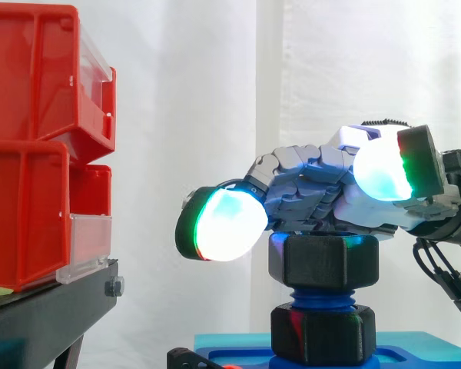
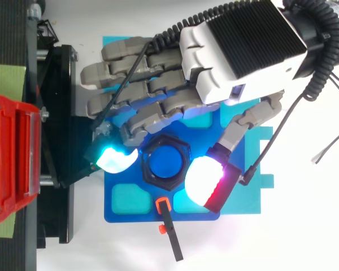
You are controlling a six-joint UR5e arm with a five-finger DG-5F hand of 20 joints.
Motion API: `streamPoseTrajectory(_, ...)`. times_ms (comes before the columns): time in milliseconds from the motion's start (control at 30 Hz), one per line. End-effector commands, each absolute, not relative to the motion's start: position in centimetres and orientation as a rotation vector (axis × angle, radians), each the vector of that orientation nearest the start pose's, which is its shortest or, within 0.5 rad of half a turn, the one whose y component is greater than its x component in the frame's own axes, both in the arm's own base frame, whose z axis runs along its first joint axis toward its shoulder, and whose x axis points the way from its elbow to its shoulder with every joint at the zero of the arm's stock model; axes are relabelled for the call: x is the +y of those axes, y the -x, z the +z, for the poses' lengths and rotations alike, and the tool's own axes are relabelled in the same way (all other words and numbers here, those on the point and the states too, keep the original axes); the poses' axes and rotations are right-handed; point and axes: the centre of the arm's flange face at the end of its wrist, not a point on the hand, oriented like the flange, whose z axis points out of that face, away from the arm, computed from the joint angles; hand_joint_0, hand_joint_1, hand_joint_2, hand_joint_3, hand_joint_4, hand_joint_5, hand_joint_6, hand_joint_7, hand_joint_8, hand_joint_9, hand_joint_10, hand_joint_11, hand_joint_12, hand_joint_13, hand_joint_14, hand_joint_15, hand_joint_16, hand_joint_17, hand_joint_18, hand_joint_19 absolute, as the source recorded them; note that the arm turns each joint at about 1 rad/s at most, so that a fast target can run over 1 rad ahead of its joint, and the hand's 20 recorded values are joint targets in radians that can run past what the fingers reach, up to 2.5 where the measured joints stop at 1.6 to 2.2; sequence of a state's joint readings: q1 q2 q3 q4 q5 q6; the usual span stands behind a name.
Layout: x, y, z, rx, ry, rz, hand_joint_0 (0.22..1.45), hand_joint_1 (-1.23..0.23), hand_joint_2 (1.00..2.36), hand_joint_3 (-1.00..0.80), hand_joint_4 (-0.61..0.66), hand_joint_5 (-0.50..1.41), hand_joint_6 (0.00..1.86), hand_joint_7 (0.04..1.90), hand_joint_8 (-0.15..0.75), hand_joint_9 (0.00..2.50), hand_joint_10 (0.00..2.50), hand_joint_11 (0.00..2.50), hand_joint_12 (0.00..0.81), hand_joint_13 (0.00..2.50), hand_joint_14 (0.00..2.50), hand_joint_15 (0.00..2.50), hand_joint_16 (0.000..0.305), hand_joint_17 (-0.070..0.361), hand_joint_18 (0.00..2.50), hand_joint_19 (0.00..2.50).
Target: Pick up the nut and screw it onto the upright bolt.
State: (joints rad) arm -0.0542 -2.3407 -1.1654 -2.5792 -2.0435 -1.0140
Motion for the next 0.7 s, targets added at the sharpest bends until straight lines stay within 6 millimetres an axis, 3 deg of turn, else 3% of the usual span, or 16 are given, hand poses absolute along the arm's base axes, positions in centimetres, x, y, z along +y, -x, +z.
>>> streamPoseTrajectory(0, -12.91, -76.28, 24.84, 1.434, -0.026, 0.738, 0.44, -0.18, 1.0, -0.5, 0.14, -0.18, 0.5, 0.67, 0.171, 0.33, 0.0, 0.0, 0.292, 0.01, 0.0, 0.0, 0.04, 0.091, 0.0, 0.0)
streamPoseTrajectory(667, -13.87, -76.23, 24.93, 1.417, -0.019, 0.731, 0.47, -0.22, 1.0, -0.5, 0.22, -0.09, 0.5, 1.16, 0.215, 0.6, 0.0, 0.0, 0.276, 0.23, 0.0, 0.0, 0.03, 0.067, 0.0, 0.0)
